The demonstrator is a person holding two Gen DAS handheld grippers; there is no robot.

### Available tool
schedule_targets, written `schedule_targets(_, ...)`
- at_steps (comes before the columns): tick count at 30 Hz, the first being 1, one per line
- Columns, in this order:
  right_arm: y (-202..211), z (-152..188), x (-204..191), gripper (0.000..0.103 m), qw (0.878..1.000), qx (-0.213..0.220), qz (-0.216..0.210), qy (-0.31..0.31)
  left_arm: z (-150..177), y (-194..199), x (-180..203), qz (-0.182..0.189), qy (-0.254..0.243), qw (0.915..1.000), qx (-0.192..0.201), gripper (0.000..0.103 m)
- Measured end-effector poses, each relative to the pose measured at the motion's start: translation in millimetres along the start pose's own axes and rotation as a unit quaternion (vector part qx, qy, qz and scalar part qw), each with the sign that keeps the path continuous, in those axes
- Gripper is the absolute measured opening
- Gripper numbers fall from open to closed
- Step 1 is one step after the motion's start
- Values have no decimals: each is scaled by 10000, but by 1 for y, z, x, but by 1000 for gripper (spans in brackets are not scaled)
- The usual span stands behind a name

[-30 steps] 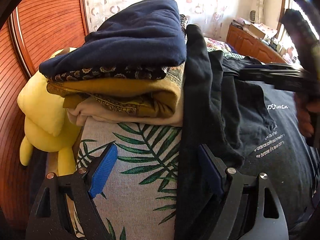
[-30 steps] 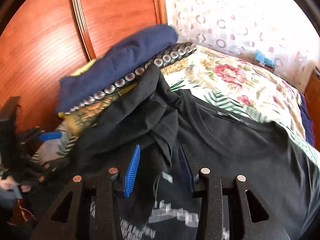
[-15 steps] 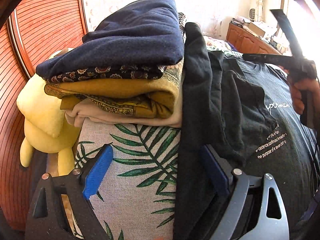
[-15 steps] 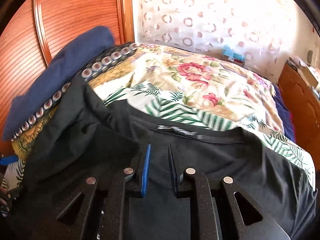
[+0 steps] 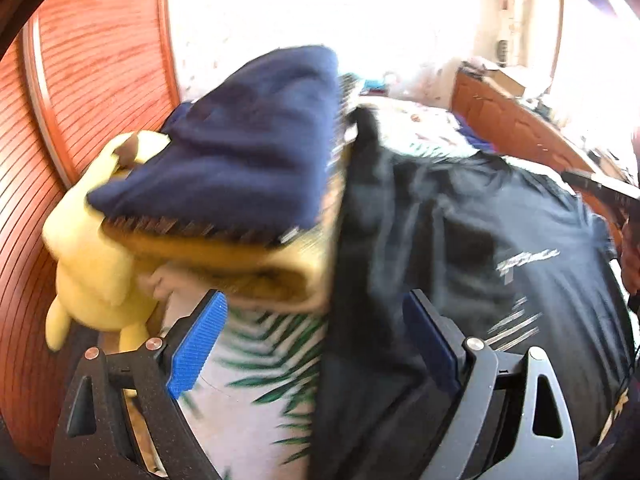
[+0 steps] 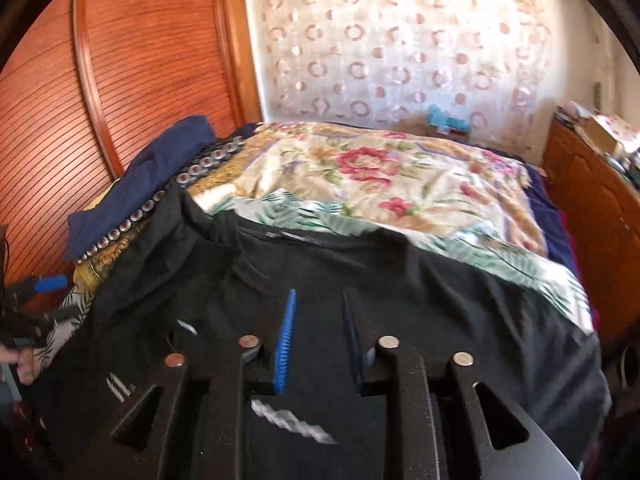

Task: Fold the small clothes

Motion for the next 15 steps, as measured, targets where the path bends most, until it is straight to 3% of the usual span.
schedule_targets(8, 62, 45, 82, 35, 9945, 157, 731, -727, -42, -20, 76, 550, -574, 9967, 184, 90)
schedule_targets(12, 86, 65, 117, 45, 9887, 197, 1073, -1030, -54, -36, 115, 783, -836, 9933, 128, 90)
schedule_targets(15, 95, 79, 140, 45, 9835, 125, 1281, -1268, -60, -52, 141, 940, -1072, 9898, 0, 90)
Point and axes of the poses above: each gripper's, at about its wrist camera, not at the fingertips, and y roughly against the way its jaws point, x to its right, z to its underside, the point moved 1 cm from there along -y, roughly the way its jaws point, and after that the axes turned 10 degrees about -y, right-handed, at the moved point
